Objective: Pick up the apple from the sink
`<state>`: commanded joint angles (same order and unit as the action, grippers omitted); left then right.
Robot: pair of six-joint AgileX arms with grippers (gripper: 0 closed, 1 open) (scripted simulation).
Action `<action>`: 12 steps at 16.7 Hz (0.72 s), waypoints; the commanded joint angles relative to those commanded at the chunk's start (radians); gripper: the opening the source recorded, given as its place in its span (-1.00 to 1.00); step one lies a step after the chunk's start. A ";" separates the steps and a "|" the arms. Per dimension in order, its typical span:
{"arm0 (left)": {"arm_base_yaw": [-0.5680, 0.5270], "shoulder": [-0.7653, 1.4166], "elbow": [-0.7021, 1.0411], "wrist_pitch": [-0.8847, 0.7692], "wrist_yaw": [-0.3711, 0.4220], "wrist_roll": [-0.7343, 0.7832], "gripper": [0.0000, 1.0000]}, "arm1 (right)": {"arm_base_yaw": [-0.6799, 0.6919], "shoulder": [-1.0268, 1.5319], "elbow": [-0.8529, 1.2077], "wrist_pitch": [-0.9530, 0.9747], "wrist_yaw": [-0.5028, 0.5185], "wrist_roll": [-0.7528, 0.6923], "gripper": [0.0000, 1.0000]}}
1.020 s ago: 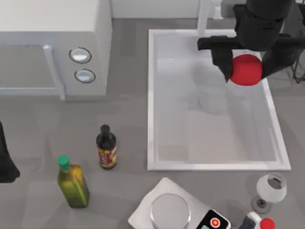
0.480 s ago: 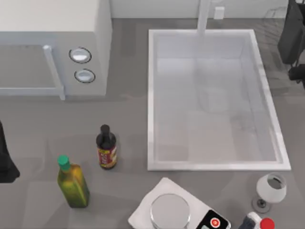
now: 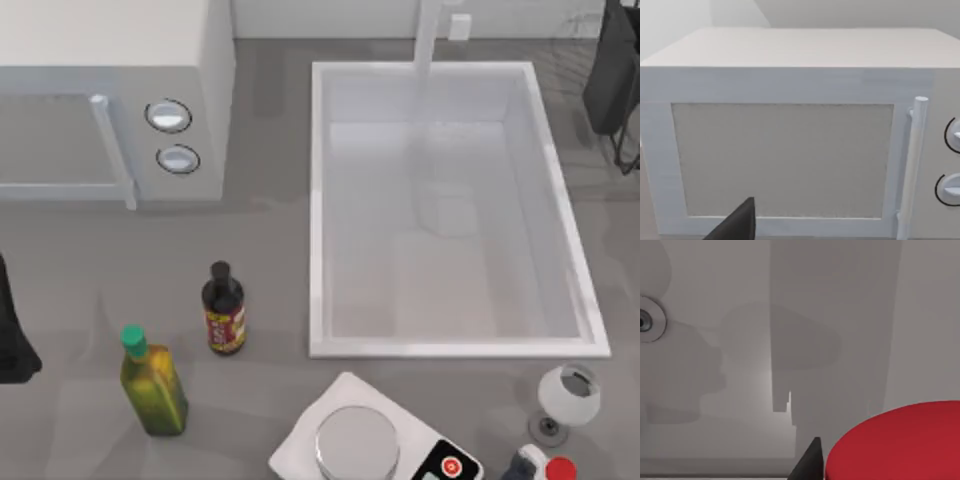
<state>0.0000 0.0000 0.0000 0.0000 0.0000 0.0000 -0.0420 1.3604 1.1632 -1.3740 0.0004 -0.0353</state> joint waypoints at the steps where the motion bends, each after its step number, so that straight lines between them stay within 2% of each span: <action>1: 0.000 0.000 0.000 0.000 0.000 0.000 1.00 | -0.002 -0.002 -0.002 0.000 0.000 -0.002 -1.00; 7: 0.000 0.000 0.000 0.000 0.000 0.000 1.00 | 0.003 0.008 -0.039 0.037 0.000 0.002 -1.00; 12: 0.000 0.000 0.000 0.000 0.000 0.000 1.00 | 0.004 0.046 -0.227 0.286 0.000 0.004 -1.00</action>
<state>0.0000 0.0000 0.0000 0.0000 0.0000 0.0000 -0.0378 1.4060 0.9358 -1.0877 0.0004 -0.0311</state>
